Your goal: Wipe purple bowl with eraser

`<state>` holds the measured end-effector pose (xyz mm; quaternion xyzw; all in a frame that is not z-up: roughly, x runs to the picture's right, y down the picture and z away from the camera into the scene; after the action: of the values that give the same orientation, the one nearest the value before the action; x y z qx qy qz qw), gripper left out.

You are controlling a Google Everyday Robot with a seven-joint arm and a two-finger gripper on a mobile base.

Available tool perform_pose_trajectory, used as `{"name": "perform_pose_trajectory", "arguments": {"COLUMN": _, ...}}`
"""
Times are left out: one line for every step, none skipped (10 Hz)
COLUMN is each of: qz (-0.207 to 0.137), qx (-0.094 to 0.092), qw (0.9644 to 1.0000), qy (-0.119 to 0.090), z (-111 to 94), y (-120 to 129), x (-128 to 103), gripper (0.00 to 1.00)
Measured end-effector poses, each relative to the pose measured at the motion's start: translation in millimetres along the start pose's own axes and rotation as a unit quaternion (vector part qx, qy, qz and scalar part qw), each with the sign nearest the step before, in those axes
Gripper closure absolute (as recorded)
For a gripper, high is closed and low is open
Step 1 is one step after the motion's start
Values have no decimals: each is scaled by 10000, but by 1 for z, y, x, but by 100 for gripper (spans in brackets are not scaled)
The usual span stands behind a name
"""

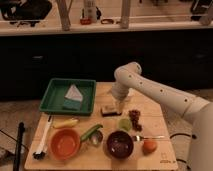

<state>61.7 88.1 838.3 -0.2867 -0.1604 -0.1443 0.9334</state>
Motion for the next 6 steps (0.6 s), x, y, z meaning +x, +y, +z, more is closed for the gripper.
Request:
{"name": "perform_pose_trajectory", "arguments": {"qz": 260, "qx": -43, "qw": 9997, "qy": 4, "z": 12, "y": -1, "x": 5, "gripper": 20}}
{"name": "perform_pose_trajectory", "arguments": {"qz": 374, "qx": -100, "qw": 9993, "qy": 3, "z": 22, "y": -1, "x": 6, "gripper": 20}}
{"name": "perform_pose_trajectory", "arguments": {"qz": 465, "qx": -156, "qw": 9988, "qy": -5, "z": 33, "y": -2, "x": 6, "gripper": 20}}
{"name": "perform_pose_trajectory", "arguments": {"qz": 580, "qx": -244, "qw": 9980, "qy": -19, "z": 44, "y": -1, "x": 10, "gripper": 20}}
{"name": "perform_pose_trajectory", "arguments": {"qz": 635, "qx": -303, "qw": 9975, "qy": -27, "z": 50, "y": 0, "x": 12, "gripper": 20}}
{"name": "perform_pose_trajectory", "arguments": {"qz": 671, "qx": -379, "qw": 9970, "qy": -30, "z": 58, "y": 2, "x": 14, "gripper": 20}}
